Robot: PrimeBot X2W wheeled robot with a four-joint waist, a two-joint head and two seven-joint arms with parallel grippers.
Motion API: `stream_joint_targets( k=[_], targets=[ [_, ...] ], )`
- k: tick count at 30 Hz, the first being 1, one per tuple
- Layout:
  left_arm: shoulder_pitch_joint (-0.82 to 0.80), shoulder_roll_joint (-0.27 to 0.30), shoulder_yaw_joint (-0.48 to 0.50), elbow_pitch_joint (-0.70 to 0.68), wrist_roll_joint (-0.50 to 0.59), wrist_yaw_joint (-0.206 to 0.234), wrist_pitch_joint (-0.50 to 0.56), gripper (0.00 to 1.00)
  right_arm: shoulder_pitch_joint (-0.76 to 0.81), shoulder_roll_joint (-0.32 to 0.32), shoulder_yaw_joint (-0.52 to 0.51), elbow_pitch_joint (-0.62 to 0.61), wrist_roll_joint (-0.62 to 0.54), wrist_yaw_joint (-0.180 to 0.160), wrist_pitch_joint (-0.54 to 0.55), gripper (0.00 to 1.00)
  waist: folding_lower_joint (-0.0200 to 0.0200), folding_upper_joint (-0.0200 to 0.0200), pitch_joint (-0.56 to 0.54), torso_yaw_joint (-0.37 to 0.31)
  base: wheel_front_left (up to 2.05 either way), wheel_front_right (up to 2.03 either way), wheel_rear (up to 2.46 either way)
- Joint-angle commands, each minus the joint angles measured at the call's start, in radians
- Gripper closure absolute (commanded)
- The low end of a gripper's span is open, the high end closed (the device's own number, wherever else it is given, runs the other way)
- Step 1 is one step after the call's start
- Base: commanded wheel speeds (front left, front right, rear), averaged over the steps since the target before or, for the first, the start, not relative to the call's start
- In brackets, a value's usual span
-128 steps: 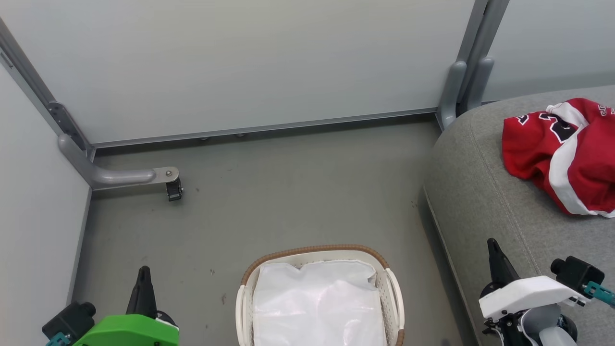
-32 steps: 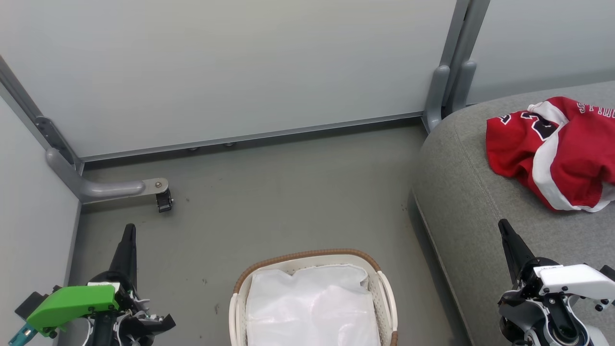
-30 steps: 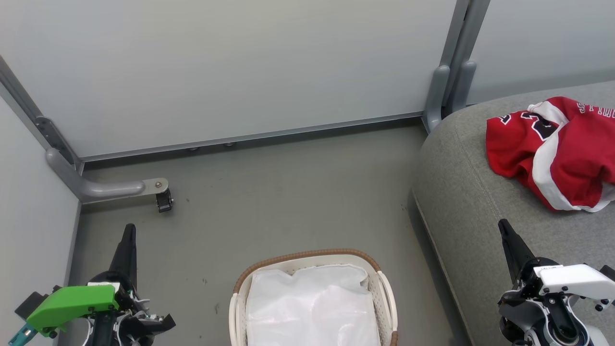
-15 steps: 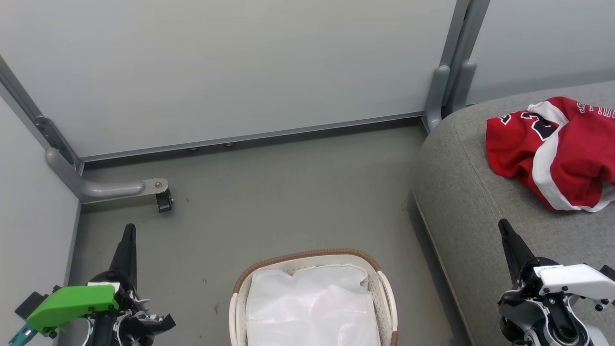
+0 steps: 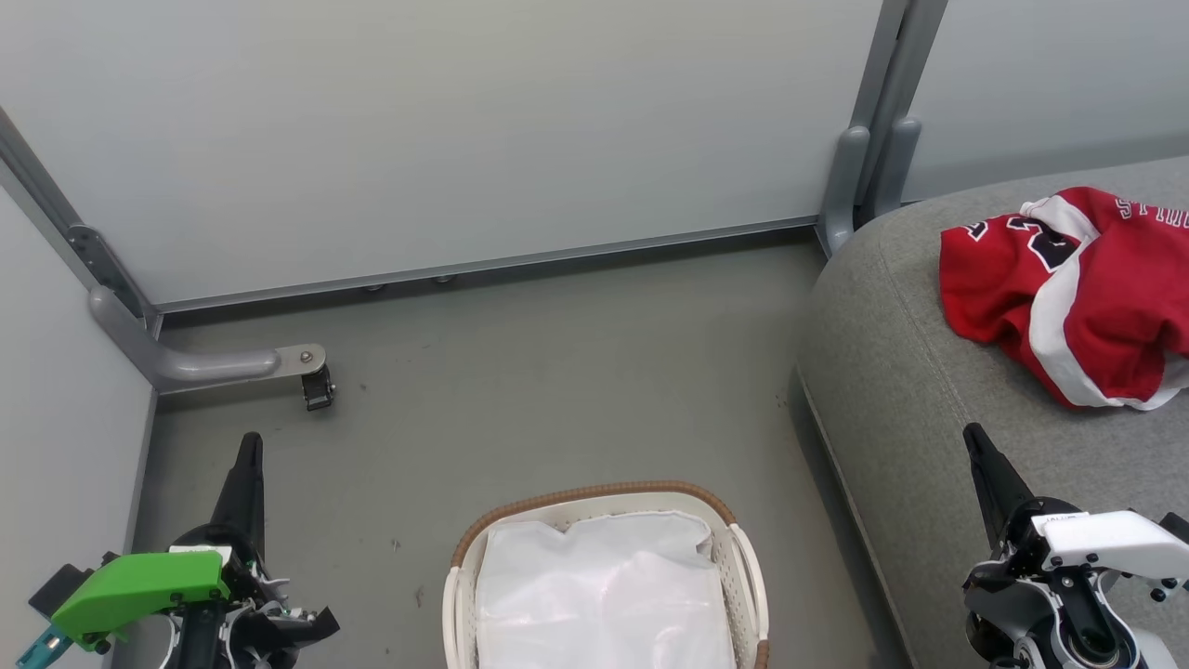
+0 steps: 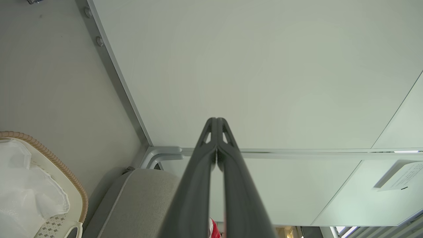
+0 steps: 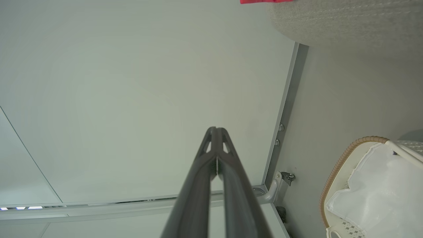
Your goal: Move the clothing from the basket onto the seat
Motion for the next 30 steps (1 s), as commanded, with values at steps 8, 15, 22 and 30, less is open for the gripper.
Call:
stream_joint_targets(
  k=[8, 15, 22, 30],
  targets=[
    [-0.012, 0.007, 0.002, -0.002, -0.003, -0.006, 0.004, 1.0, -0.008, -0.006, -0.002, -0.004, 0.004, 0.0, 0.003, 1.0, 0.0, 0.0, 0.0, 0.0, 0.0, 0.0, 0.0],
    [-0.012, 0.007, 0.002, -0.002, -0.003, -0.006, 0.004, 1.0, -0.008, -0.006, -0.002, -0.004, 0.004, 0.0, 0.003, 1.0, 0.0, 0.0, 0.0, 0.0, 0.0, 0.0, 0.0],
    [-0.012, 0.007, 0.002, -0.002, -0.003, -0.006, 0.004, 1.0, -0.008, -0.006, -0.002, -0.004, 0.004, 0.0, 0.003, 1.0, 0.0, 0.0, 0.0, 0.0, 0.0, 0.0, 0.0],
    [-0.012, 0.007, 0.002, -0.002, -0.003, -0.006, 0.004, 1.0, -0.008, -0.006, -0.002, -0.004, 0.004, 0.0, 0.003, 1.0, 0.0, 0.0, 0.0, 0.0, 0.0, 0.0, 0.0]
  ],
)
